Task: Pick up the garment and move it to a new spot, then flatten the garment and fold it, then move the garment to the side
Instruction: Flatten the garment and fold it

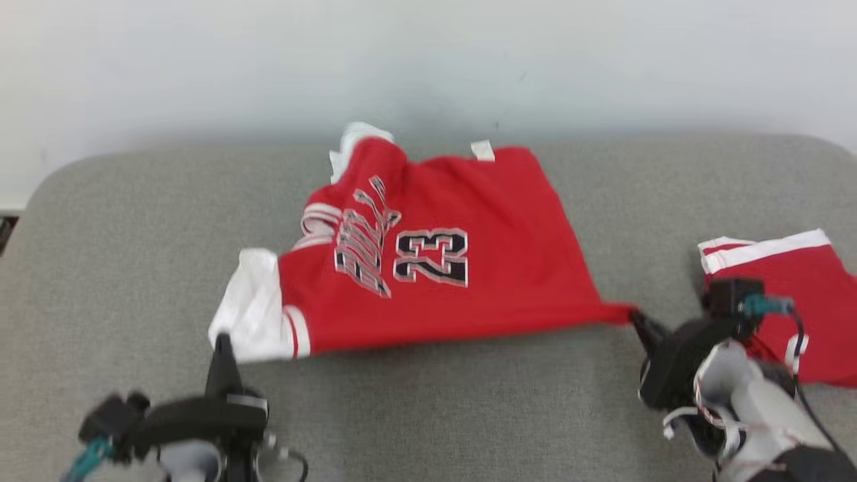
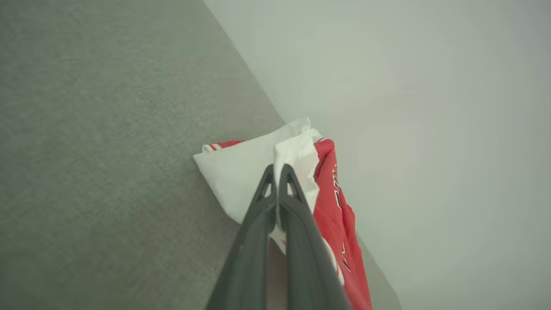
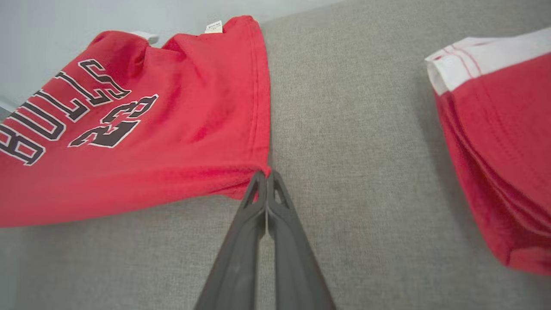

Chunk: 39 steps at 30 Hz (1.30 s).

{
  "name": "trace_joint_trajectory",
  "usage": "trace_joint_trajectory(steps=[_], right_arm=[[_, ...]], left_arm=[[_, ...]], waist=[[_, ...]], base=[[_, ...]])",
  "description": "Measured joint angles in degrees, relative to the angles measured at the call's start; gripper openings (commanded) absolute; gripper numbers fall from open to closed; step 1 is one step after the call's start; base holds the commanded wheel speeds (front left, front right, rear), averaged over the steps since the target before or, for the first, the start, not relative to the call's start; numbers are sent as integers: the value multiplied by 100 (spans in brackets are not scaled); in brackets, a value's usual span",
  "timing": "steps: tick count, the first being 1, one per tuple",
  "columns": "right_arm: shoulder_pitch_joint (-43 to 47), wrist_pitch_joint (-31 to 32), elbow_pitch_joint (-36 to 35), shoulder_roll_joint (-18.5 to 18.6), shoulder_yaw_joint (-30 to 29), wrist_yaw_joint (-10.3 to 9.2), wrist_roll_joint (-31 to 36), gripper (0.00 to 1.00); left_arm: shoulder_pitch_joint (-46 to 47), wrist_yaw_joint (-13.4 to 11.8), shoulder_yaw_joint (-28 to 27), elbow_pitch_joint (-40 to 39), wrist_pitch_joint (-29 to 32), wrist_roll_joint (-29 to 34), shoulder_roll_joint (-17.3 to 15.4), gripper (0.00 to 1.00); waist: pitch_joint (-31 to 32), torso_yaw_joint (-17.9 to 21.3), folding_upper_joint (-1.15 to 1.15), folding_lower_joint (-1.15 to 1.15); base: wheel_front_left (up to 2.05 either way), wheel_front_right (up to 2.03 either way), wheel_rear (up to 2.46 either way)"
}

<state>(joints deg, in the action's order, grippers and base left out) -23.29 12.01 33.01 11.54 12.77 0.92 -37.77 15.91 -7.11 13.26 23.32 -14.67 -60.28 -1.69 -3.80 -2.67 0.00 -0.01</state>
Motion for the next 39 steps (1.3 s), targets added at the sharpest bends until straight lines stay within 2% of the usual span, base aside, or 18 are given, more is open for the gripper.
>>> trace_joint_trajectory(steps=[6, 14, 15, 16, 17, 23, 27, 31, 32, 33, 35, 39], right_arm=[[609, 8, -138, 4, 3, -162, 1, 0], [1099, 13, -385, -53, 9, -302, 5, 0], [1155, 15, -394, -70, 15, -324, 4, 0], [1260, 30, -431, -78, 29, -355, 5, 46], [1298, 60, -444, -73, 31, -397, 4, 100], [1494, 57, -568, -1, 31, -504, 73, 100], [1603, -154, -777, 41, -115, -603, 112, 100], [1653, -543, -1150, -16, -250, -648, 167, 100], [1712, -764, -1330, -91, -305, -655, 202, 100], [1741, -859, -1416, -115, -320, -656, 235, 100], [1770, -967, -1502, -142, -338, -683, 267, 100], [1890, -1349, -1828, -255, -370, -698, 357, 100]], left_arm=[[-803, 0, 53, -180, 1, -190, -9, 0], [-1290, 0, -44, -243, 1, -643, -13, 0], [-1341, 0, -19, -240, 1, -658, -18, 31], [-1400, -1, 31, -230, 0, -765, -23, 100], [-1433, -2, 51, -227, -1, -829, -40, 100], [-1510, -26, 62, -199, -1, -811, -60, 100], [-1584, -42, -189, -197, -1, -271, -66, 100], [-1579, -42, -387, -338, -1, 692, -69, 100], [-1563, -42, -383, -448, -1, 1335, -68, 100], [-1563, -42, -356, -515, -1, 1600, -70, 100], [-1562, -42, -290, -572, -1, 1813, -100, 100], [-1562, -42, 8, -772, -1, 2632, -485, 100]], waist=[[273, 7, -1, -1], [393, 56, -1, 0], [400, 60, 0, 0], [413, 66, -1, 0], [419, 67, 0, 0], [459, 51, 0, 0], [517, 21, -1, 0], [616, -8, -1, 1], [675, -12, -1, 1], [706, -12, 0, 1], [736, -9, -1, 1], [844, 44, -1, 0]], base=[[0, 0, 0], [0, 0, 0], [0, 0, 0], [0, 0, 0], [0, 0, 0], [0, 0, 0], [0, 0, 0], [0, 0, 0], [0, 0, 0], [0, 0, 0], [0, 0, 0], [0, 0, 0]])
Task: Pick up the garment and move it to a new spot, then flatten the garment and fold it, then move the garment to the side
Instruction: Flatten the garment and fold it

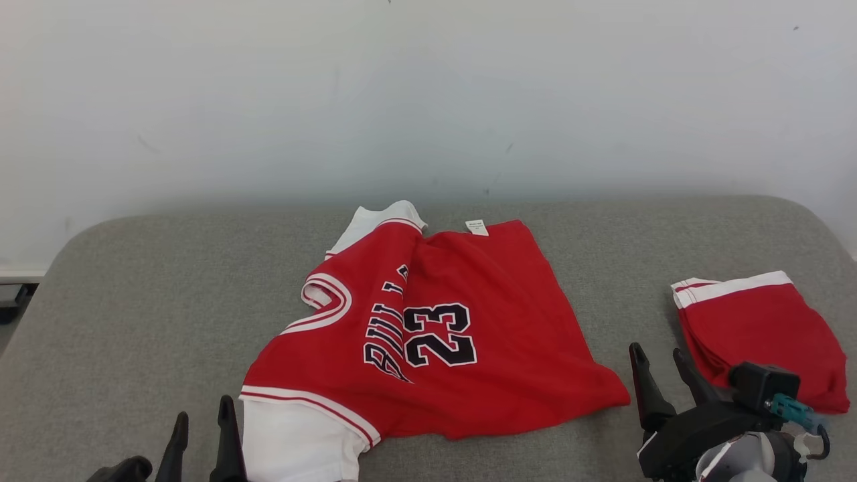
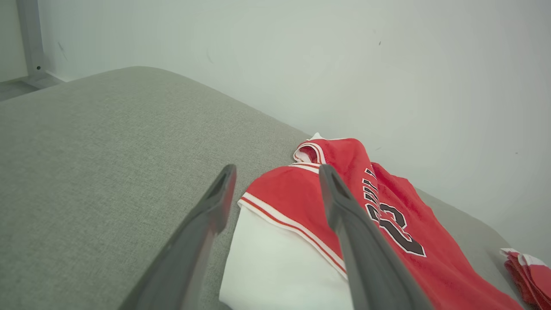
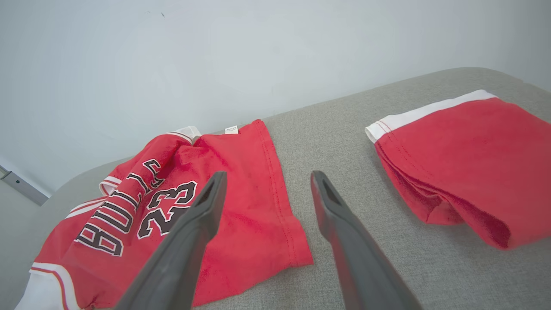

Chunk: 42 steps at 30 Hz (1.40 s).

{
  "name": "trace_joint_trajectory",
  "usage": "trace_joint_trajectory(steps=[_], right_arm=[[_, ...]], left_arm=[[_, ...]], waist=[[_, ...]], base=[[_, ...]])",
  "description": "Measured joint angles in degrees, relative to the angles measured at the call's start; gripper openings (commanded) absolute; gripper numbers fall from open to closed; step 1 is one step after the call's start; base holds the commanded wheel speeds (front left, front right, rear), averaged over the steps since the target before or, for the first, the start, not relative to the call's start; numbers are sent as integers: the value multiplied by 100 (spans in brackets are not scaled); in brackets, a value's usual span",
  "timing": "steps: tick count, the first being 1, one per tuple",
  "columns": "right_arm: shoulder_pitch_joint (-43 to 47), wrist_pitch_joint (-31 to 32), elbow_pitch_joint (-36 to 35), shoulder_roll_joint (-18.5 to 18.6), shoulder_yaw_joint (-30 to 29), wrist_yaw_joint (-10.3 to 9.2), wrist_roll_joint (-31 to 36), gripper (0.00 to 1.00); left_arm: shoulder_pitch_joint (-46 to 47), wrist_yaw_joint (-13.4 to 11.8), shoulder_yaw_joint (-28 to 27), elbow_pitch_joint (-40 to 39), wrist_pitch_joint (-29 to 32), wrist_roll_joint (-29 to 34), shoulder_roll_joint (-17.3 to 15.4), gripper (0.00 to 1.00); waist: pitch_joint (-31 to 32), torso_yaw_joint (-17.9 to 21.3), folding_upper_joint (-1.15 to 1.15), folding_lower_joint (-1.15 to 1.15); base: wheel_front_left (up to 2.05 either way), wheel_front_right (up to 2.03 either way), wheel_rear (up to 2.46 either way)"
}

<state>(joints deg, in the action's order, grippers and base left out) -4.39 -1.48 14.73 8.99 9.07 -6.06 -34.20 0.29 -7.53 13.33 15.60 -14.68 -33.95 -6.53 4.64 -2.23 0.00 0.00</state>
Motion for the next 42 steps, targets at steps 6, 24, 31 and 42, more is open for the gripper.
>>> trace_joint_trajectory(steps=[6, 24, 31, 42], right_arm=[[224, -407, -321, -54, 38, -7, 132, 100], [868, -813, -624, -149, 77, -57, 399, 100], [868, -813, -722, -163, 68, -58, 400, 100], [875, -784, -755, -165, 70, -73, 400, 100]], left_arm=[[-2, 1, 432, -182, 0, 856, -400, 100], [-597, 1, 181, -374, 393, 1514, -475, 100], [-739, 0, 154, -545, 579, 1636, -277, 100], [-831, 1, 89, -790, 826, 1834, -263, 100]], waist=[[109, 154, 0, 0], [306, 577, 0, 0], [295, 564, 1, 0], [249, 508, 1, 0]], base=[[0, 0, 0], [0, 0, 0], [0, 0, 0], [0, 0, 0]])
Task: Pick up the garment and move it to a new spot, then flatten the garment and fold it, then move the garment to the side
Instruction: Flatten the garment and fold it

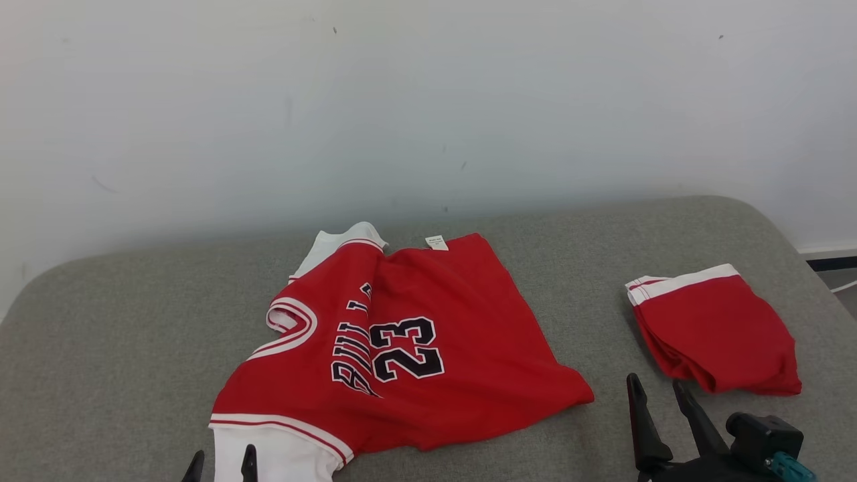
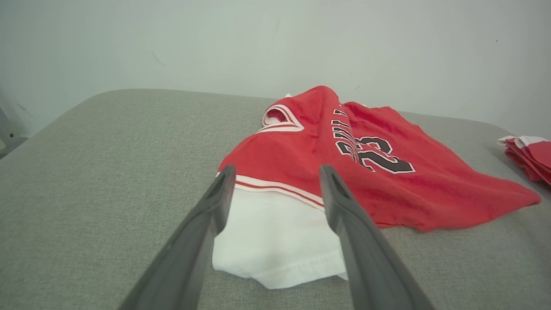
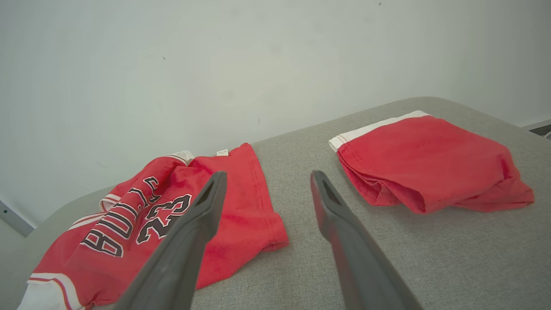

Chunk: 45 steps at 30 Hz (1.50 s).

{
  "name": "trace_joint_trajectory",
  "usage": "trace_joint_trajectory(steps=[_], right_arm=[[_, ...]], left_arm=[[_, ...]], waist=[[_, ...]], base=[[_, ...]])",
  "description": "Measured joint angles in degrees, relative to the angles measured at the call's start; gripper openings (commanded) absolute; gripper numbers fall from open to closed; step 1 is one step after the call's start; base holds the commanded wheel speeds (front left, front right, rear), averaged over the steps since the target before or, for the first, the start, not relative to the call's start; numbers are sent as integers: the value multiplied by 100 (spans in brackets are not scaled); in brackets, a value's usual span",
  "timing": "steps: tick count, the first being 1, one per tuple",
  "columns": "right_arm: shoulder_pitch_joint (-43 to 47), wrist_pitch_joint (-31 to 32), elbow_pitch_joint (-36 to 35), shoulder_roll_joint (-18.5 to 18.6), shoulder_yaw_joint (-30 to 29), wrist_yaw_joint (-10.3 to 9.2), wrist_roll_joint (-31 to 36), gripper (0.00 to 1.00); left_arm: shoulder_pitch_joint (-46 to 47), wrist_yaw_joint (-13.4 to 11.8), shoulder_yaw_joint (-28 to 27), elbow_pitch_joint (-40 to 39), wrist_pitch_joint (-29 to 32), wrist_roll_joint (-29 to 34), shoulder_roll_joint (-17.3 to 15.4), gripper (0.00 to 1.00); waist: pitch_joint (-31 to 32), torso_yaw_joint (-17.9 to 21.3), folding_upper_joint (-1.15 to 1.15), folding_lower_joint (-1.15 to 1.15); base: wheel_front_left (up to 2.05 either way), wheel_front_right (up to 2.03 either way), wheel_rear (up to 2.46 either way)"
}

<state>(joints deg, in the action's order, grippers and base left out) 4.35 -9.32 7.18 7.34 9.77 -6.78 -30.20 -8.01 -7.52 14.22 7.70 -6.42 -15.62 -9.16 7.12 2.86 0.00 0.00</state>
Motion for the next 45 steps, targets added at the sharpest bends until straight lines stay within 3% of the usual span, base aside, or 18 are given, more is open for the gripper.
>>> trace_joint_trajectory(steps=[4, 8, 12, 17, 29, 39, 43, 44, 45], right_arm=[[48, 32, -42, 1, -58, -4, 0, 100], [80, 290, 34, 57, 51, -27, 30, 100], [-277, 723, 227, 276, 333, 25, 265, 100], [-698, 1367, 475, 654, 550, 138, 431, 100], [-1595, 2417, 957, 1069, 1077, 689, 731, 100], [-1856, 2604, 1293, 994, 1250, 832, 768, 100], [-1850, 2649, 1335, 954, 1300, 836, 769, 100], [-1827, 2649, 1354, 940, 1303, 837, 768, 100], [-1807, 2650, 1363, 937, 1303, 837, 768, 100]], left_arm=[[37, 12, 103, -70, 189, 21, -34, 100], [326, 211, 238, 147, 620, 83, -261, 100], [548, 449, 311, 472, 1106, 91, -545, 100], [689, 602, 370, 860, 1749, 35, -576, 100], [1340, 452, 252, 1382, 2692, -75, -481, 100], [1670, 450, 308, 1599, 2893, -102, -301, 100], [1667, 481, 381, 1596, 2908, -109, -208, 72], [1667, 561, 466, 1593, 2909, -141, -159, 69], [1667, 593, 497, 1588, 2909, -155, -142, 53]], waist=[[-36, -34, 0, 0], [-100, -99, 0, 0], [-197, -117, 0, 1], [-325, -143, 0, 1], [-759, -363, 1, 1], [-1068, -551, 1, 1], [-1085, -565, 0, 0], [-1087, -563, 0, 0], [-1088, -562, 1, 0]], base=[[0, 0, 0], [0, 0, 0], [0, 0, 0], [0, 0, 0], [0, 0, 0], [0, 0, 0], [0, 0, 0], [0, 0, 0], [0, 0, 0]])
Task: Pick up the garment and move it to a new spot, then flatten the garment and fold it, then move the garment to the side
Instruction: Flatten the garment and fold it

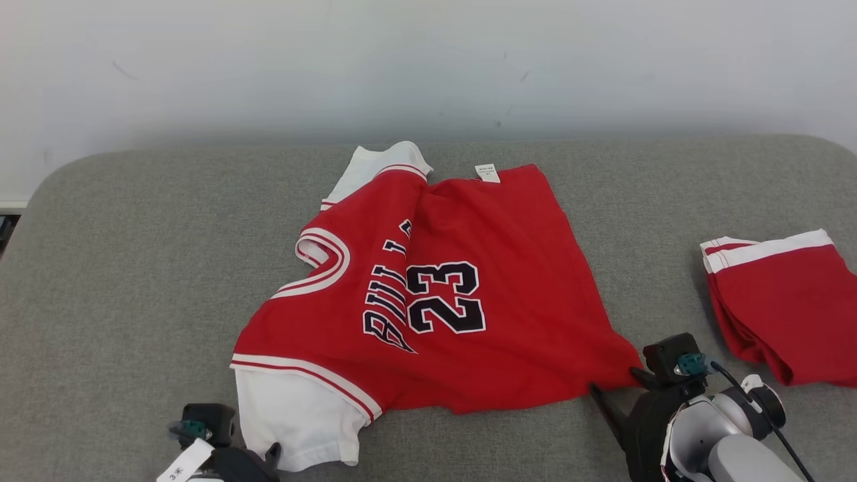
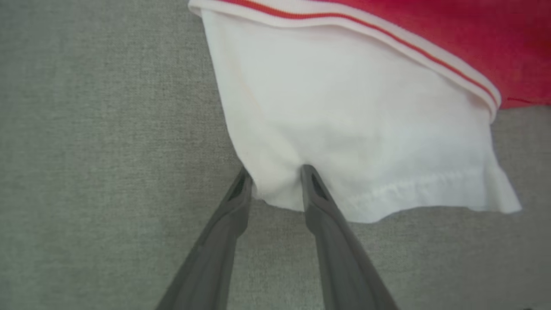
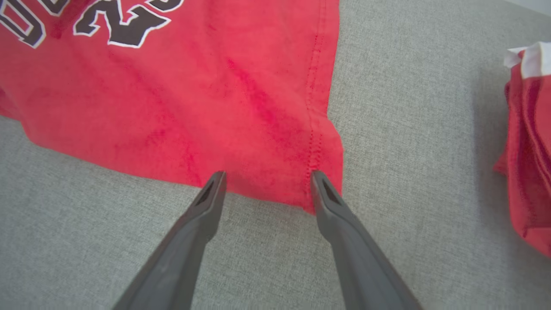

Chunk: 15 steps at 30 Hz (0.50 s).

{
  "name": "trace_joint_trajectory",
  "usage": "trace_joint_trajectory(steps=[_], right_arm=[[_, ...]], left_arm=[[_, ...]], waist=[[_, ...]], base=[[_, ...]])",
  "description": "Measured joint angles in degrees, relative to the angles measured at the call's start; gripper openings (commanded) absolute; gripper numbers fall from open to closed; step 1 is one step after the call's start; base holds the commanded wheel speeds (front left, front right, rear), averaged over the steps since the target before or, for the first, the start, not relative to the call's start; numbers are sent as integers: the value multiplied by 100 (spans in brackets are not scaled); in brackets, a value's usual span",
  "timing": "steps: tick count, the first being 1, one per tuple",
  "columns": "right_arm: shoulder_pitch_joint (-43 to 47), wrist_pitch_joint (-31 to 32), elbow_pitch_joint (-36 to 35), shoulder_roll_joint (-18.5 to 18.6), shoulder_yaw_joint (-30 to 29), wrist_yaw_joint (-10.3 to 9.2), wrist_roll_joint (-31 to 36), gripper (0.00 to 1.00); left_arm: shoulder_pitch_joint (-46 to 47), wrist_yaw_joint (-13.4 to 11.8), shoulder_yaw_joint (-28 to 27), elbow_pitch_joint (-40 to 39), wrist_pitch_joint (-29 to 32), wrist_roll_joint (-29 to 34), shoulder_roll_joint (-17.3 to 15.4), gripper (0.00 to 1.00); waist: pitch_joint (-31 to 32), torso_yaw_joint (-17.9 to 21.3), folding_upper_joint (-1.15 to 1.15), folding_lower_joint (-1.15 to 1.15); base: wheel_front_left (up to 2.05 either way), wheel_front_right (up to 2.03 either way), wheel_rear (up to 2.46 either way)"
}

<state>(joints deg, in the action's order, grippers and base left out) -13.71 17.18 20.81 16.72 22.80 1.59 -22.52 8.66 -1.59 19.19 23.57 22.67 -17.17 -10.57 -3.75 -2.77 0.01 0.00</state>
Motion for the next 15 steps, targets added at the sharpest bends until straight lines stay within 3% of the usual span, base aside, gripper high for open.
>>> trace_joint_trajectory(steps=[3, 5, 6, 11, 15], right_arm=[[33, 4, 86, 1, -4, -1, 0, 100], [33, 4, 112, 2, -11, -7, 0, 100], [33, 3, 122, 2, -18, -8, 0, 100], [24, -2, 214, 4, -104, -59, 0, 100], [20, -3, 334, 15, -164, -65, -8, 100]], left_arm=[[1, 63, 43, -15, 0, -51, 27, 50], [3, 66, 56, -15, 0, -52, 47, 56], [5, 67, 62, -15, 0, -52, 53, 65], [47, 111, 75, 8, 2, -52, 51, 80], [130, 129, 114, 12, 33, -52, 51, 82]], waist=[[1, 2, 0, 0], [3, 1, 0, 0], [5, -1, 0, 0], [6, -1, 0, 0], [-31, -9, 0, 0]], base=[[0, 0, 0], [0, 0, 0], [0, 0, 0], [0, 0, 0], [0, 0, 0]])
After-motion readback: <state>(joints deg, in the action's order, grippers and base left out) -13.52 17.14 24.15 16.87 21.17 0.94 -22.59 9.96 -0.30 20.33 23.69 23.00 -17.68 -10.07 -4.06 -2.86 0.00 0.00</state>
